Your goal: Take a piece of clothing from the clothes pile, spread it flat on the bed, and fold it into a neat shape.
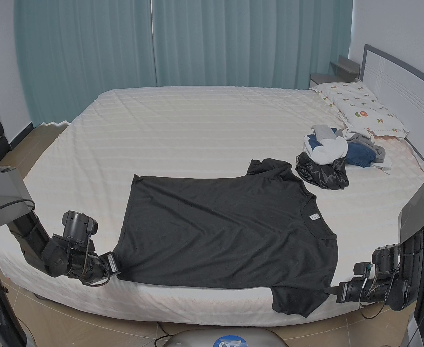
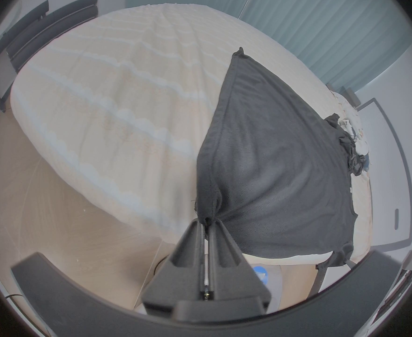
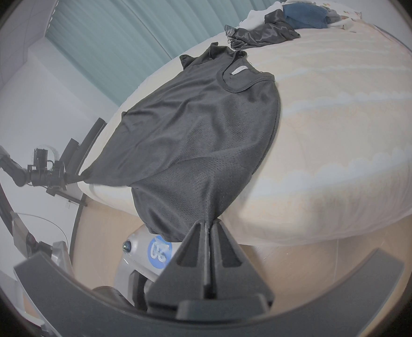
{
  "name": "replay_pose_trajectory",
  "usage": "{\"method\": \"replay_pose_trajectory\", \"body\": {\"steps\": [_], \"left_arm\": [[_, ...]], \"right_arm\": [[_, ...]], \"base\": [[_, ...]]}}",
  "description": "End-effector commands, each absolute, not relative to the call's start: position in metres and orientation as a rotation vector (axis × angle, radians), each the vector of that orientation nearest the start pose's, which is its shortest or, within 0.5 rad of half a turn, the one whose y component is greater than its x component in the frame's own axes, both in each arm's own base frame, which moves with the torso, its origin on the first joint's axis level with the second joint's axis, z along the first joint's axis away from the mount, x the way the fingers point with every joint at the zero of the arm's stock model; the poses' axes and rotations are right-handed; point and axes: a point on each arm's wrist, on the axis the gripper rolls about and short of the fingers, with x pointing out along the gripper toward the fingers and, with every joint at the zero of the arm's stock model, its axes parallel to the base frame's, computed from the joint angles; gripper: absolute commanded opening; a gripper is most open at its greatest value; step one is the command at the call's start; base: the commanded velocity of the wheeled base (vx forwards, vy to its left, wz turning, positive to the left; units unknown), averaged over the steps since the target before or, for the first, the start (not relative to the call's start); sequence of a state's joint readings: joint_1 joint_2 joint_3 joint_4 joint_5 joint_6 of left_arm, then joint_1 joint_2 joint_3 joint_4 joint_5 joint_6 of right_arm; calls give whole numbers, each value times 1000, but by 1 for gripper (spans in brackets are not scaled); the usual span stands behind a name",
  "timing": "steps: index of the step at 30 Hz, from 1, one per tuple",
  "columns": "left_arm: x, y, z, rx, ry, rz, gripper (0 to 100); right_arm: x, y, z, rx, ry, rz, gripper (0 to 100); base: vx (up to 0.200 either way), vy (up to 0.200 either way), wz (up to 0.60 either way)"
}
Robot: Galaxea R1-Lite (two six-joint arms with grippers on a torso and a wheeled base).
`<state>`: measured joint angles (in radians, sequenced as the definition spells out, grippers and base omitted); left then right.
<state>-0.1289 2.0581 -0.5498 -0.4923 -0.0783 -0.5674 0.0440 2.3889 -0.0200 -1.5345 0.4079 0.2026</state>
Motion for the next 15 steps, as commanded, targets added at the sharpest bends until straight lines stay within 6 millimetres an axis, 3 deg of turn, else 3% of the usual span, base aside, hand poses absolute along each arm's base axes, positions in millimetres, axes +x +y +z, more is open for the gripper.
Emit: {"method": "replay_pose_trajectory", "body": {"steps": [1,15], "left_arm": [[278,-35,13,-475,1031,135,0],[271,-33,9,-380,1107,212,0]], "right_arm": [[207,11,-42,320,889,321,0],[195,11,-49,240,1006,371,0]], "base": [[0,0,0],[0,0,0]]}}
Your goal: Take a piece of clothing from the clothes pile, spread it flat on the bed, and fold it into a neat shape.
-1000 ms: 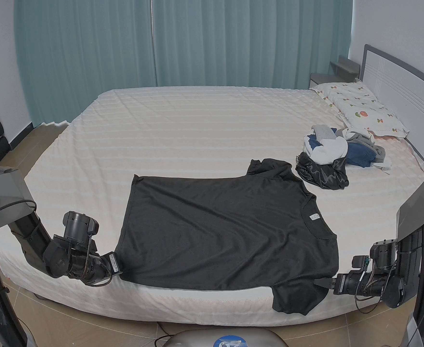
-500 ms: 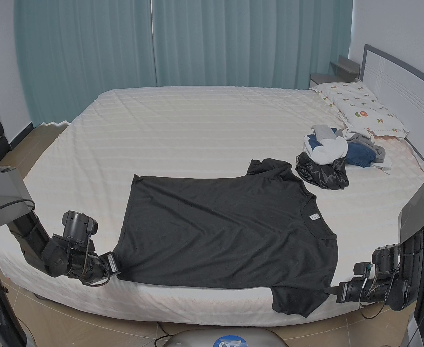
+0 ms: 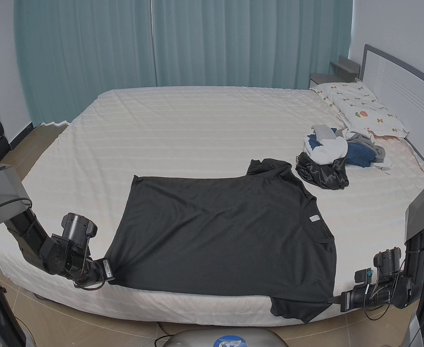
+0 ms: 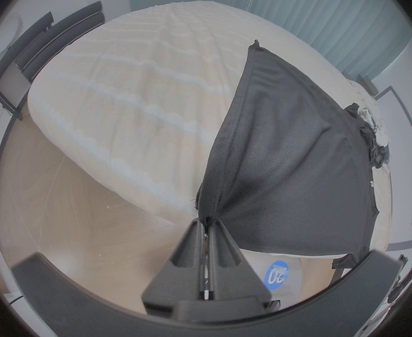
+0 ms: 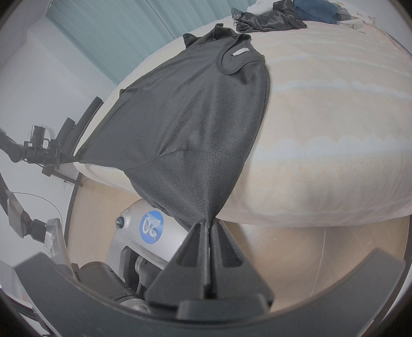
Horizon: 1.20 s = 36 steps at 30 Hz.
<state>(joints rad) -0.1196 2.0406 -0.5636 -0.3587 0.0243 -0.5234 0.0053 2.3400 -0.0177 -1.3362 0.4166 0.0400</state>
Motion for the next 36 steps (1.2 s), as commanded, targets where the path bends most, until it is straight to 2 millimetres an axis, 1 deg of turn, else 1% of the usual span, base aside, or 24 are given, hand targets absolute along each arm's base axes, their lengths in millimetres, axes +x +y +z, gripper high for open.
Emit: {"method": "replay_pose_trajectory", "body": {"steps": [1,4,5,7,11,13,14,17,18,19,20,21,23,32,33,36], "left_arm": [[272,-33,9,-373,1107,209,0],[272,-33,7,-363,1116,206,0],[273,-32,7,-364,1115,207,0],[273,-32,7,-364,1115,207,0],[273,-32,7,-364,1115,207,0],[273,-32,7,-364,1113,207,0],[273,-33,8,-365,1112,205,0],[274,-33,8,-368,1108,205,0],[274,-33,8,-368,1108,205,0],[274,-32,9,-371,1101,205,0],[275,-32,9,-374,1099,204,0],[275,-32,9,-374,1099,204,0],[276,-32,10,-382,1095,203,0],[278,-32,11,-388,1088,201,0],[279,-32,11,-390,1087,201,0],[279,-31,12,-394,1082,204,0]], "right_arm": [[195,11,-49,239,1007,372,0],[194,11,-52,234,1019,373,0],[195,11,-52,231,1015,374,100],[196,11,-50,231,1000,376,100],[200,6,-33,244,904,364,100],[203,4,-29,260,878,362,100],[210,3,-27,290,850,358,100],[226,2,-31,364,829,324,100],[226,2,-31,364,829,324,100],[239,2,-30,411,797,300,100],[245,1,-30,428,783,293,100],[245,1,-30,428,783,293,100],[258,1,-31,452,759,286,100],[284,-3,-45,465,737,266,100],[287,-4,-46,464,735,261,0],[298,-9,-44,482,700,249,0]], "base": [[0,0,0],[0,0,0],[0,0,0],[0,0,0],[0,0,0],[0,0,0],[0,0,0],[0,0,0],[0,0,0],[0,0,0],[0,0,0],[0,0,0],[0,0,0],[0,0,0],[0,0,0],[0,0,0]]}}
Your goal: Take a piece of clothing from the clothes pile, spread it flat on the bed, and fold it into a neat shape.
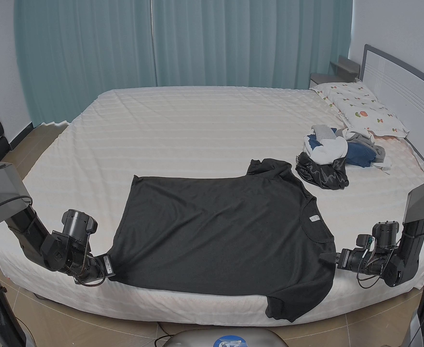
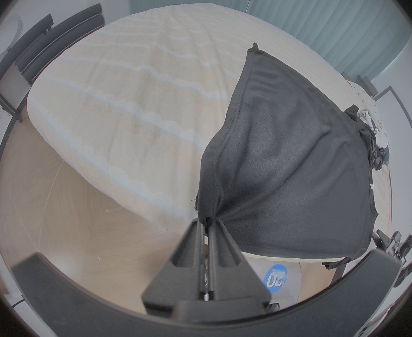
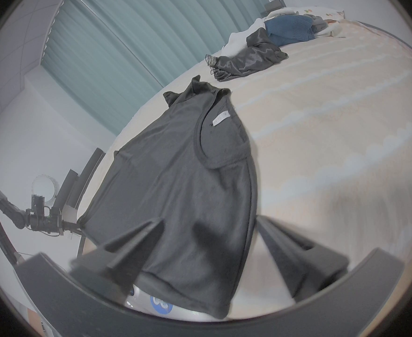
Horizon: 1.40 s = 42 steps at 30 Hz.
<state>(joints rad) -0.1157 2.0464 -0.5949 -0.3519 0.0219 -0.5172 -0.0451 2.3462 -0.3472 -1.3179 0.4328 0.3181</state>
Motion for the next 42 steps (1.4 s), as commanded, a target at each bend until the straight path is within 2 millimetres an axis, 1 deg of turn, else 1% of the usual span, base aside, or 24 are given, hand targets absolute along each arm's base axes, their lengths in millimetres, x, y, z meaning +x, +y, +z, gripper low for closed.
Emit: {"method": "replay_pose_trajectory", "body": {"steps": [1,4,7,9,15,20,21,25,26,27,29,31,32,33,34,36,38,39,41,42], "left_arm": [[279,-31,12,-395,1082,204,0],[283,-28,14,-414,1065,214,0],[287,-28,16,-445,1051,227,0],[290,-29,16,-463,1042,234,0],[294,-27,18,-485,1029,243,0],[294,-27,17,-498,1040,221,0],[294,-27,17,-498,1040,221,0],[294,-27,16,-504,1046,217,0],[294,-27,16,-505,1046,215,0],[294,-27,16,-506,1047,213,0],[294,-26,16,-512,1048,208,0],[294,-25,17,-516,1046,210,0],[294,-25,17,-517,1044,210,0],[294,-25,17,-517,1044,210,0],[294,-23,18,-521,1039,211,0],[295,-24,19,-523,1037,208,0],[295,-24,19,-529,1039,198,0],[295,-24,19,-529,1039,198,0],[295,-24,20,-533,1039,193,0],[295,-24,20,-534,1040,191,0]], "right_arm": [[300,-9,-43,487,692,249,0],[323,-12,-33,561,604,239,0],[352,-15,-21,620,516,243,0],[364,-14,-22,624,498,249,0],[383,-18,-29,627,511,234,0],[379,-18,-40,635,546,227,0],[379,-18,-40,635,548,227,100],[373,-17,-37,635,552,223,100],[365,-20,-25,633,535,218,100],[360,-23,-19,632,523,216,100],[342,-26,-9,632,518,216,100],[326,-24,-4,625,537,231,100],[319,-23,-4,619,555,243,100],[319,-23,-4,619,555,243,100],[299,-21,-12,588,623,281,100],[285,-20,-21,553,673,339,100],[279,-17,-28,534,700,369,100],[279,-17,-28,534,700,369,100],[277,-3,-34,515,714,411,100],[277,-1,-36,512,718,419,100]], "base": [[0,0,0],[0,0,0],[0,0,0],[0,0,0],[0,0,0],[0,0,0],[0,0,0],[0,0,0],[0,0,0],[0,0,0],[0,0,0],[0,0,0],[0,0,0],[0,0,0],[0,0,0],[0,0,0],[0,0,0],[0,0,0],[0,0,0],[0,0,0]]}}
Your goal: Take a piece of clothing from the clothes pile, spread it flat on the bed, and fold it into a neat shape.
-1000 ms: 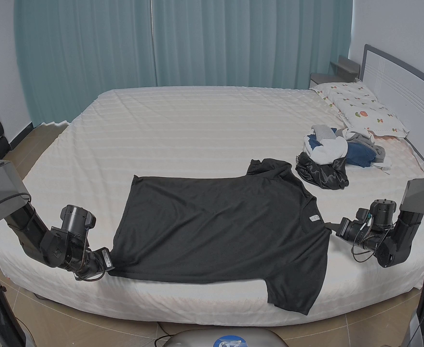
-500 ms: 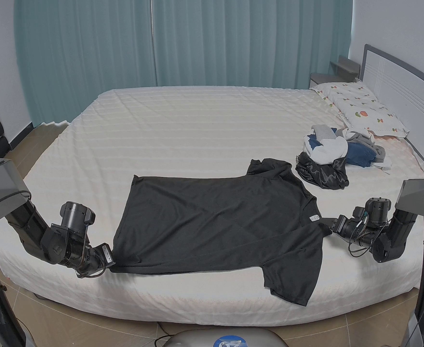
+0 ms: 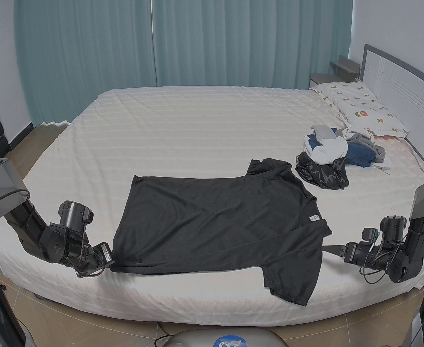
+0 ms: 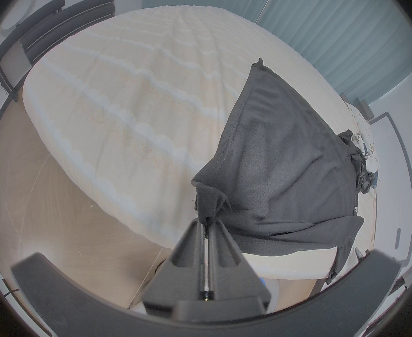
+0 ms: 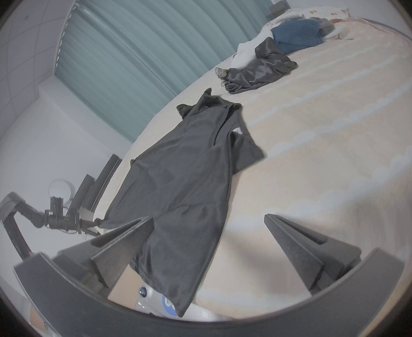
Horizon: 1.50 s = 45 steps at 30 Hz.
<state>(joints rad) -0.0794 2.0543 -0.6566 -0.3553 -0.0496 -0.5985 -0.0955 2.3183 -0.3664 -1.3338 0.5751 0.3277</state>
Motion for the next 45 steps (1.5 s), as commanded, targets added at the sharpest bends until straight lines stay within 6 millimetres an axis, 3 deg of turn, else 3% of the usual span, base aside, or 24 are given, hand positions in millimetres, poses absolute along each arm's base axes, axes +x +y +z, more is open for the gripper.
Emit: {"method": "replay_pose_trajectory", "body": {"steps": [1,6,17,18,29,36,45], "left_arm": [[295,-24,21,-537,1038,193,0],[294,-24,20,-538,1040,194,0],[295,-24,20,-538,1040,194,0],[295,-24,20,-539,1040,193,0],[295,-18,28,-554,1009,199,0],[295,-13,33,-564,988,206,0],[295,-14,34,-565,984,203,0]], "right_arm": [[277,5,-40,503,731,425,100],[279,20,-50,474,765,430,100],[289,27,-58,459,753,438,100],[290,26,-57,458,748,436,0],[292,17,-47,453,673,414,0],[306,20,-40,438,619,437,0],[302,21,-28,434,603,448,0]], "base": [[0,0,0],[0,0,0],[0,0,0],[0,0,0],[0,0,0],[0,0,0],[0,0,0]]}}
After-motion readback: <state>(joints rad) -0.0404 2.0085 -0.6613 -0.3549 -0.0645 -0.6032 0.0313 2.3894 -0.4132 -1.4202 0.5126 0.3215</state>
